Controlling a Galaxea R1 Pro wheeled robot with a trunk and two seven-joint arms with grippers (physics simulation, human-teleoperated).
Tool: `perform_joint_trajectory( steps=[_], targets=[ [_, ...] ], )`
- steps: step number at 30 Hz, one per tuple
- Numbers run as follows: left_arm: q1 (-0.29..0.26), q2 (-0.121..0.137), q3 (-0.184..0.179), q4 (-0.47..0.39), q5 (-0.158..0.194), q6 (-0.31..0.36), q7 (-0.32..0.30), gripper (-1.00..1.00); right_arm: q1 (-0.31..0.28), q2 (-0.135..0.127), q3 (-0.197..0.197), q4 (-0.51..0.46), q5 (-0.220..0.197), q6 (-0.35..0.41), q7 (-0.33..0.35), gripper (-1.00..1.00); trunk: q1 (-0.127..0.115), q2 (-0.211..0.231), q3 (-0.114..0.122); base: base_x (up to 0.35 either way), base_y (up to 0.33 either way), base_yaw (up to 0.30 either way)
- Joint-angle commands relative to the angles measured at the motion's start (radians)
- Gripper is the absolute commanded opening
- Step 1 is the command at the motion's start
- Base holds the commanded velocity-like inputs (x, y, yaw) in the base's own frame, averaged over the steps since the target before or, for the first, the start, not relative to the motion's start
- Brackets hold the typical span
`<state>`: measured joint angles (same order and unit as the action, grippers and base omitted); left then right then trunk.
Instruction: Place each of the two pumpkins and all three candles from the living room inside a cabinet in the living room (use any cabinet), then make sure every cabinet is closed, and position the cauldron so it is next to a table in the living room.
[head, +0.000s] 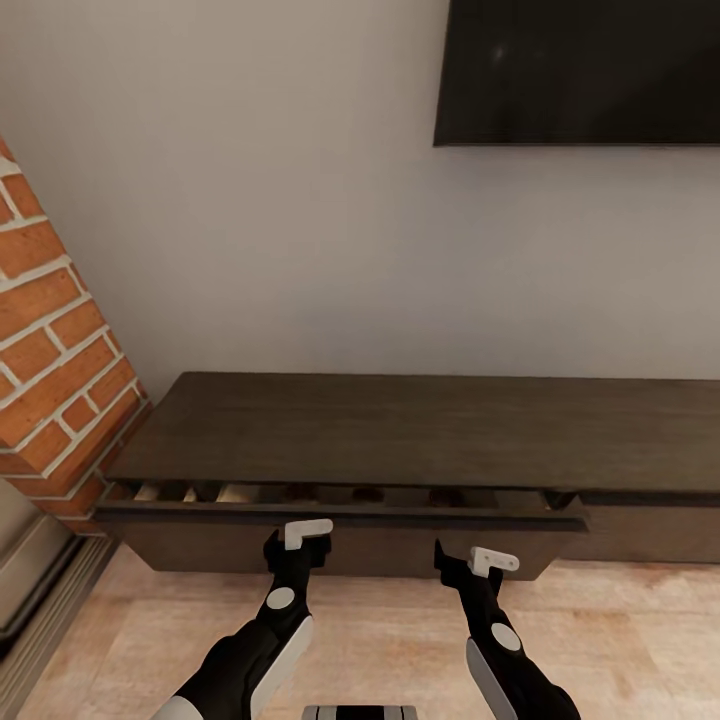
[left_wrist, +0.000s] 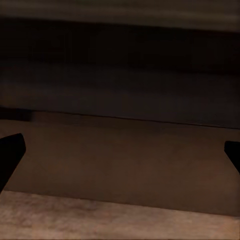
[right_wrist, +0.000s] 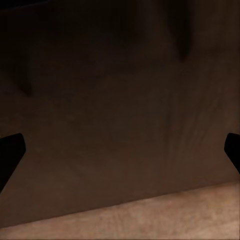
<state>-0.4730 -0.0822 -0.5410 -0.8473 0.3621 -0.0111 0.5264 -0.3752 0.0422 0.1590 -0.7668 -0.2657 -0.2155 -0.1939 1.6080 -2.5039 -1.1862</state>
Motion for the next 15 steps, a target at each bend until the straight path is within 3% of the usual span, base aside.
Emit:
perform_joint_trajectory(
  steps=[1, 15],
  targets=[
    [-0.001, 0.001, -0.004, -0.001, 0.006, -0.001, 0.007, 1.0, -0.001, -0.001, 0.005, 0.001, -0.01, -0.005, -0.006, 1.0, 0.0, 0.0, -0.001, 0.143, 0.0, 0.0],
    [-0.001, 0.001, -0.004, -0.001, 0.005, -0.001, 0.007, 1.0, -0.001, -0.001, 0.005, 0.001, -0.012, -0.005, -0.006, 1.0, 0.0, 0.0, -0.001, 0.143, 0.0, 0.0]
  ],
)
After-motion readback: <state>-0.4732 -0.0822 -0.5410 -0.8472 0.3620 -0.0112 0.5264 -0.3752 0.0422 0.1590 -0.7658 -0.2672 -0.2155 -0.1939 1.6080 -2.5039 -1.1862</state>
